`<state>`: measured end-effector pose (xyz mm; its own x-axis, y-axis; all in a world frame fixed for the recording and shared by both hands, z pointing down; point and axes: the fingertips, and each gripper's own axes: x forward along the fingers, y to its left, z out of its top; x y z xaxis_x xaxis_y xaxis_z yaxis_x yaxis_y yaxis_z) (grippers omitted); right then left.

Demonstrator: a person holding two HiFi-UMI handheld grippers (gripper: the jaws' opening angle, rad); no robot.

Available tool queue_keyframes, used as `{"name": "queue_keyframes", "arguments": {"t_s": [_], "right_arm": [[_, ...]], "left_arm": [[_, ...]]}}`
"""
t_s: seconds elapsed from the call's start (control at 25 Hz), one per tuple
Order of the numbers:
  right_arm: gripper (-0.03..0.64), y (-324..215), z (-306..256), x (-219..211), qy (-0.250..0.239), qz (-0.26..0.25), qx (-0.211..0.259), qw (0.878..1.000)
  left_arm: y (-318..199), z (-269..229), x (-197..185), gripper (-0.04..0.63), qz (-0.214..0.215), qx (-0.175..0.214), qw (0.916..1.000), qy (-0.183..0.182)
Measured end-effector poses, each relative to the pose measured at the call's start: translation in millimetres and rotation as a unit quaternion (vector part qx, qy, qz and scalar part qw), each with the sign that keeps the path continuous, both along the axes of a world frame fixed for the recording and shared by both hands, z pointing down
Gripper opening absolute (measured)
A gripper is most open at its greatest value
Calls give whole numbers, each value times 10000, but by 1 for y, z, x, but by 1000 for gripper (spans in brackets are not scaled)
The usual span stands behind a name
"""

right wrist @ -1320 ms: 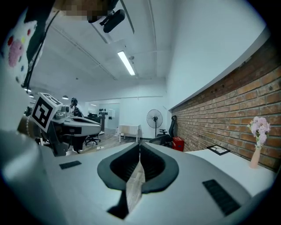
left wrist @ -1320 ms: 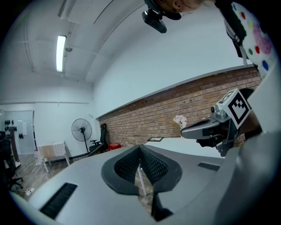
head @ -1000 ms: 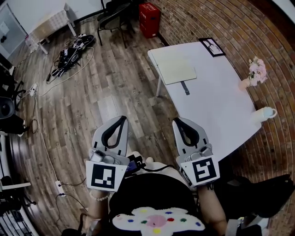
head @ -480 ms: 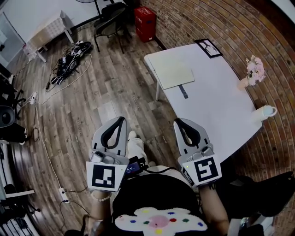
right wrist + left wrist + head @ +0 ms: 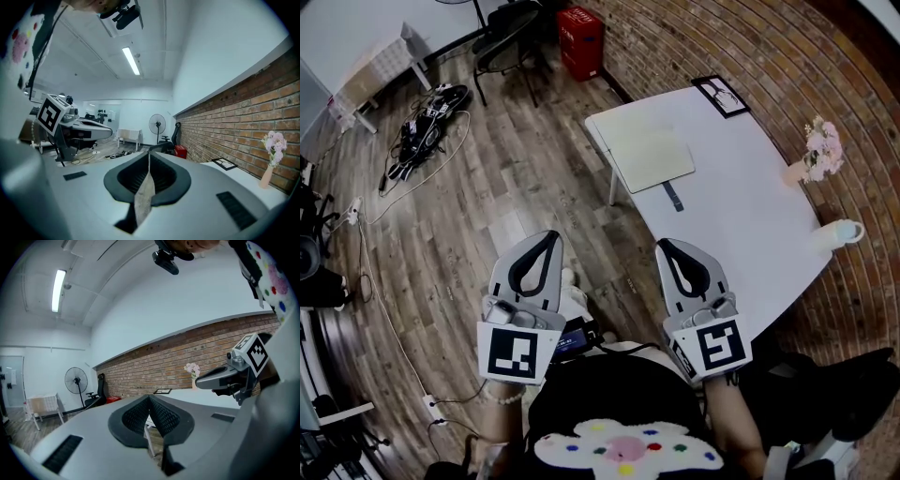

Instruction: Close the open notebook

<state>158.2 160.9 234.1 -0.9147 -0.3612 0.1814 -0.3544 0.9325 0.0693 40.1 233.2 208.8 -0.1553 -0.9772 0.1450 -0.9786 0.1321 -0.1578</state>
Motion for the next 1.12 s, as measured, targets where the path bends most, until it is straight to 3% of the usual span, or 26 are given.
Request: {"name": "queue_keyframes", "arguments": {"t_s": [0.32, 0.68, 0.92, 1.12], "right_arm": [[36, -32, 5, -43, 161, 441, -43, 9989], [37, -69, -2, -90, 264, 861, -128, 9959], [37, -90, -5, -124, 293, 1125, -131, 9931], [37, -109, -2, -146, 282, 1409, -211, 9894]], "left_arm": [[-41, 7, -53, 17, 343, -87, 9991, 235], [-94, -1, -102, 17, 888, -119, 9959, 136], [-116, 3, -146, 17, 1009, -152, 9935, 497], [-138, 6, -172, 17, 1217, -212, 9914, 421]]}}
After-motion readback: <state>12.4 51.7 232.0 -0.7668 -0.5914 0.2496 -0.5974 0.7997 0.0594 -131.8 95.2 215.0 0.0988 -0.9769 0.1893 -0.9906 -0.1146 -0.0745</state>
